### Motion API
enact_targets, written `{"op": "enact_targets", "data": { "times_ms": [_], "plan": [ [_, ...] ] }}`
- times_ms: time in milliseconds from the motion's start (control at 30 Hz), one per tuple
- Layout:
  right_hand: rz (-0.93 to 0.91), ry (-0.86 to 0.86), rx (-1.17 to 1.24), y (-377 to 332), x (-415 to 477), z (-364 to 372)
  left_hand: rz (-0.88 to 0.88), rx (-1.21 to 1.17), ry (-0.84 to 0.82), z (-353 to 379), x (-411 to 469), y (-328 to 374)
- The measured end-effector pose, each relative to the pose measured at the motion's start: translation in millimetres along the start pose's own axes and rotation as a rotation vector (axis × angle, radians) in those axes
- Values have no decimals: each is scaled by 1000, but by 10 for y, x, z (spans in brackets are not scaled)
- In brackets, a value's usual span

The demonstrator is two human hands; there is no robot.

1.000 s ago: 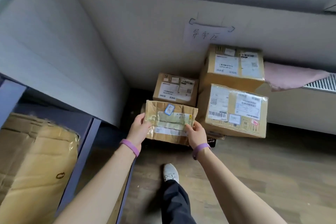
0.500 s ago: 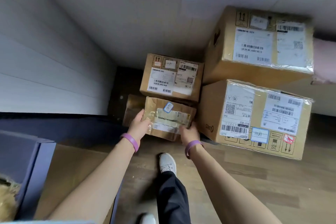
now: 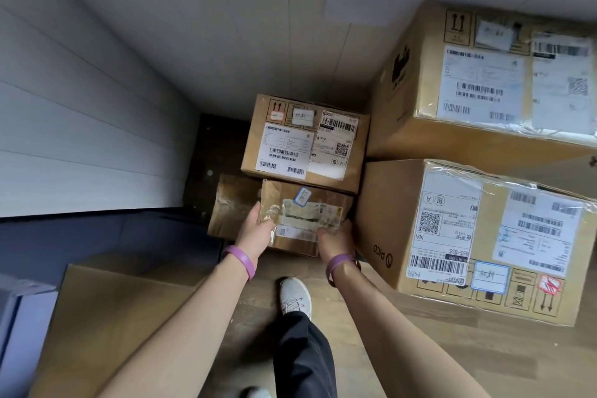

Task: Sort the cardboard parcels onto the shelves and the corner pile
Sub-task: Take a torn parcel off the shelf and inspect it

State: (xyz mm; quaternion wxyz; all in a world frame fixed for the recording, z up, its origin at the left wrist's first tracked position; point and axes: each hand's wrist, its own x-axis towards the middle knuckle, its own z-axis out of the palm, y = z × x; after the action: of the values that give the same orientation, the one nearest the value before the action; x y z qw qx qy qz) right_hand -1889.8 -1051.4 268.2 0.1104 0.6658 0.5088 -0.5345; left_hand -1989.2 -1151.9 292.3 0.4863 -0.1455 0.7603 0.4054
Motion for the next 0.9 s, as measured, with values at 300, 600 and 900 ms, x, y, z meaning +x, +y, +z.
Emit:
{"op": "enact_targets", "data": {
  "times_ms": [300, 600, 900],
  "plan": [
    [13, 22, -31, -45, -65, 11, -44, 13, 5, 1, -101, 78],
    [-79, -70, -110, -463, -792, -261, 25, 1, -17, -205, -908, 463],
    [-283, -169, -112, -791, -1914, -364, 171, -70, 51, -720, -1943, 536]
  ]
}}
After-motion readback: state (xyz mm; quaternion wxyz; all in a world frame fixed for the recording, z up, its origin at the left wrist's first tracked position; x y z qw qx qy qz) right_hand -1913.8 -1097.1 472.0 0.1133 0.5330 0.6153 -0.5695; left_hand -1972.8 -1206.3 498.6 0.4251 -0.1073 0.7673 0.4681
